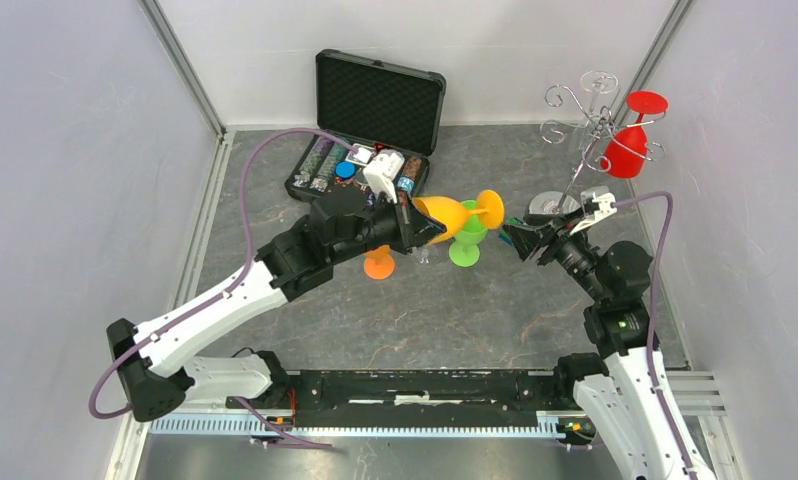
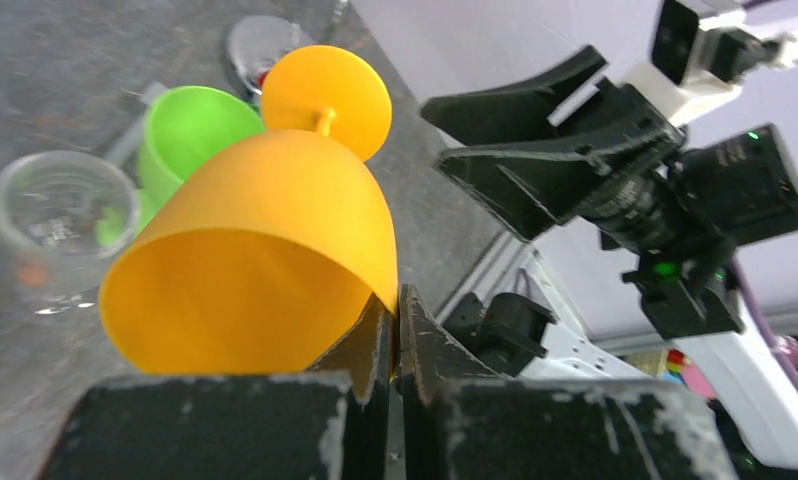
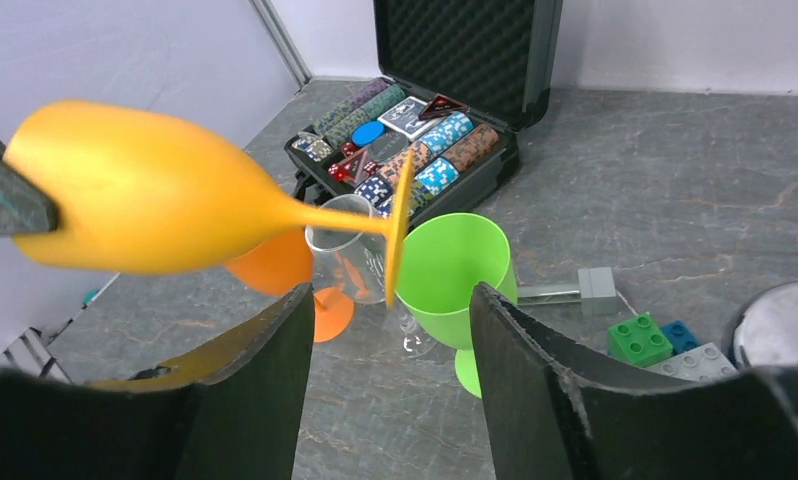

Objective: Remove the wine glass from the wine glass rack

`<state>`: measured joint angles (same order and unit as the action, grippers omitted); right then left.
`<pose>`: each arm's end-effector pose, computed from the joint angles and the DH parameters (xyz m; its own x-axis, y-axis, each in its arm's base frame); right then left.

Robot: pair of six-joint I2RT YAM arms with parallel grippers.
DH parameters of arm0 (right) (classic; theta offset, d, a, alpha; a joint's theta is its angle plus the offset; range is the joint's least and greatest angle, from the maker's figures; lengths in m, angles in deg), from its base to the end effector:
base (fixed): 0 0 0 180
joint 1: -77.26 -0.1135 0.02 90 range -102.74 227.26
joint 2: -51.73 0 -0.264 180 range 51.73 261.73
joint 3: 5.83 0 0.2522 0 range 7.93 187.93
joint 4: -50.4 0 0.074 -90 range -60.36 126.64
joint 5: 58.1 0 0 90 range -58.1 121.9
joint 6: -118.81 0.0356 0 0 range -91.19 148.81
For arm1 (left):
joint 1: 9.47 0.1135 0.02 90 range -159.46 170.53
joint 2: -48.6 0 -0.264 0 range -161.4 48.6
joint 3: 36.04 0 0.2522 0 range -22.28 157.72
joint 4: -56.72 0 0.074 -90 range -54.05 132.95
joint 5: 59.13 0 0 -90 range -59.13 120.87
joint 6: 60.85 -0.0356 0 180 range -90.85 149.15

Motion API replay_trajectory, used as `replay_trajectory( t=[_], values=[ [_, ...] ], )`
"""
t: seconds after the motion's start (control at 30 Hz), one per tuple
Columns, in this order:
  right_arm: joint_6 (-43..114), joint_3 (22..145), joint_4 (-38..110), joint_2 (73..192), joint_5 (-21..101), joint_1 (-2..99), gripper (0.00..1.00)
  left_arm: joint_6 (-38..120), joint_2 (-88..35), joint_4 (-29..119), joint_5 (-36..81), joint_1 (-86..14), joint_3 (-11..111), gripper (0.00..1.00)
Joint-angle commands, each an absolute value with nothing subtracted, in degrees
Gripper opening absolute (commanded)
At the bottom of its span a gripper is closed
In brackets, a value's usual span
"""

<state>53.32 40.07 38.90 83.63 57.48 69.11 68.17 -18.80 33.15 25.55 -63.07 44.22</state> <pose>0.1429 0.0360 0.3186 -0.1909 0.3507 -0.9168 -0.5228 0.7542 0.3973 0.1587 -0.2209 0.3930 -0.6243 -0.2096 -0.7525 0.5952 0.4963 -0.6320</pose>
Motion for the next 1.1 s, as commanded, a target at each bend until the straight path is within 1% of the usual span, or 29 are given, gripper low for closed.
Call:
replay_trajectory(
  t=[0.0, 0.03, 0.13, 0.2, 0.3, 0.37, 0.47, 0.6, 0.8, 0.97, 1.07],
  values=[
    [50.4, 43.6, 37.8, 82.6, 56.4, 68.9, 0.66, 60.2, -14.9, 21.9, 38.1, -63.3, 50.0, 0.02],
    [50.3, 43.9, 37.3, 82.8, 56.6, 69.0, 0.76, 59.1, -14.5, 19.1, 40.8, -63.3, 51.2, 0.02],
    [49.6, 44.8, 35.2, 83.0, 56.8, 68.9, 0.86, 57.3, -13.7, 8.9, 54.0, -63.3, 54.5, 0.02],
    [49.0, 45.3, 33.7, 82.9, 56.3, 68.9, 0.89, 56.8, -12.7, 2.7, 64.5, -63.0, 55.7, 0.02],
    [48.5, 45.0, 32.7, 82.3, 54.9, 68.9, 0.91, 55.4, -10.3, -0.8, 71.8, -60.7, 54.7, 0.02],
    [48.6, 44.8, 32.4, 82.3, 54.3, 68.9, 0.91, 55.1, -9.8, -3.8, 69.2, -55.0, 54.5, 0.02],
    [48.8, 44.6, 31.8, 82.6, 54.3, 69.0, 0.91, 54.5, -9.9, -6.0, 59.8, -44.0, 52.6, 0.02],
    [48.0, 44.4, 30.6, 82.6, 53.8, 68.9, 0.91, 52.2, -11.3, -7.6, 53.0, -37.6, 50.5, 0.02],
    [46.3, 44.5, 29.3, 82.2, 52.3, 68.9, 0.91, 48.0, -18.9, -12.3, 47.8, -35.1, 52.7, 0.03],
    [44.8, 44.4, 28.1, 82.0, 51.7, 69.0, 0.91, 45.1, -25.6, -15.3, 38.8, -34.3, 53.9, 0.08],
    [44.5, 43.9, 27.9, 81.8, 51.5, 69.0, 0.91, 44.6, -28.8, -15.3, 34.8, -34.2, 53.7, 0.08]
  ],
)
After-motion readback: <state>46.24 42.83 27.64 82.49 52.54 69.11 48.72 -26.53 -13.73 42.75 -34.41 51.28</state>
